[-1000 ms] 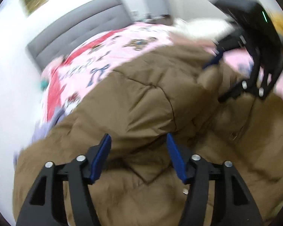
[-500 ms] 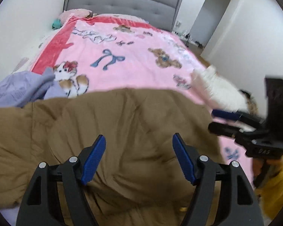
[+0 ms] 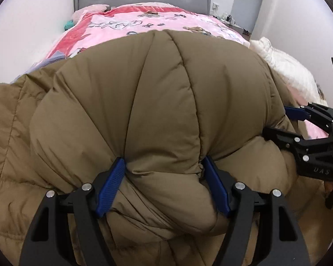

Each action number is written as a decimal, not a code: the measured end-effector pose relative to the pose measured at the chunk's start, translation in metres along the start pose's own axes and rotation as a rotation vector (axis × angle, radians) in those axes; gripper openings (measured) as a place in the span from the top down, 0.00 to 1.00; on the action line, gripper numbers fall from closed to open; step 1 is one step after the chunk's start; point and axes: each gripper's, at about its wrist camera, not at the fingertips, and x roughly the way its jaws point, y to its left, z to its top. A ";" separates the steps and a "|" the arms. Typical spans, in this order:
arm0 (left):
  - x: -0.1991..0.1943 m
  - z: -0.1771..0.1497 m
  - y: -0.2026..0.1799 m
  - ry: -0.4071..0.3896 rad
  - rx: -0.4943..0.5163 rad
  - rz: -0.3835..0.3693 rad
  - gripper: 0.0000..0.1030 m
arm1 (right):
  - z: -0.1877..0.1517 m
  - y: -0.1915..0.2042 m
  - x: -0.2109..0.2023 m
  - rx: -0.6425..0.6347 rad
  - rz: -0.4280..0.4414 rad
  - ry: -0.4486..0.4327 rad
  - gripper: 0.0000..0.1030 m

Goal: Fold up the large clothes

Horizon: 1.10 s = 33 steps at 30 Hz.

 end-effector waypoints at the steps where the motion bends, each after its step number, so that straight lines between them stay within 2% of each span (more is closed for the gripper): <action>1: 0.001 -0.001 0.001 0.006 0.011 -0.004 0.30 | -0.002 -0.001 0.003 -0.002 -0.002 0.000 0.43; 5: -0.005 -0.001 0.008 0.009 0.009 -0.005 0.30 | 0.000 -0.006 -0.009 0.042 0.072 -0.028 0.42; 7: -0.015 0.002 0.011 -0.002 0.004 -0.011 0.30 | 0.003 -0.018 -0.032 0.091 0.134 -0.108 0.40; 8: -0.024 0.004 0.012 -0.016 0.010 -0.012 0.30 | 0.004 -0.029 -0.047 0.133 0.159 -0.171 0.34; 10: -0.039 0.009 0.013 -0.060 0.028 -0.009 0.30 | 0.006 -0.054 -0.064 0.211 0.163 -0.239 0.31; 13: -0.062 0.017 0.028 -0.158 0.021 0.043 0.30 | 0.012 -0.097 -0.056 0.308 0.140 -0.200 0.32; 16: -0.070 0.029 0.065 -0.194 -0.112 0.088 0.30 | 0.017 -0.127 -0.024 0.356 0.193 -0.101 0.37; 18: -0.060 0.038 0.096 -0.137 -0.234 0.096 0.30 | 0.021 -0.129 -0.007 0.345 0.212 -0.050 0.37; 20: -0.039 0.042 0.117 -0.047 -0.314 0.081 0.30 | 0.022 -0.126 0.007 0.330 0.233 -0.023 0.38; 21: -0.029 0.043 0.122 -0.015 -0.338 0.071 0.30 | 0.022 -0.125 0.012 0.334 0.255 -0.020 0.47; 22: -0.020 0.042 0.125 0.016 -0.351 0.068 0.33 | 0.021 -0.123 0.016 0.342 0.279 -0.016 0.57; 23: -0.013 0.042 0.124 0.031 -0.349 0.065 0.45 | 0.021 -0.120 0.017 0.350 0.289 -0.007 0.74; 24: -0.009 0.045 0.119 0.037 -0.334 0.066 0.52 | 0.022 -0.119 0.016 0.366 0.297 -0.002 0.82; 25: -0.009 0.048 0.114 0.029 -0.312 0.075 0.70 | 0.023 -0.119 0.013 0.379 0.296 -0.008 0.84; 26: -0.011 0.050 0.107 0.010 -0.283 0.098 0.82 | 0.027 -0.119 0.003 0.397 0.298 -0.029 0.87; 29: -0.012 0.048 0.098 -0.003 -0.251 0.168 0.85 | 0.031 -0.124 -0.019 0.438 0.297 -0.074 0.89; 33: -0.005 0.036 0.108 0.029 -0.300 0.157 0.85 | 0.014 -0.130 0.000 0.517 0.261 0.024 0.89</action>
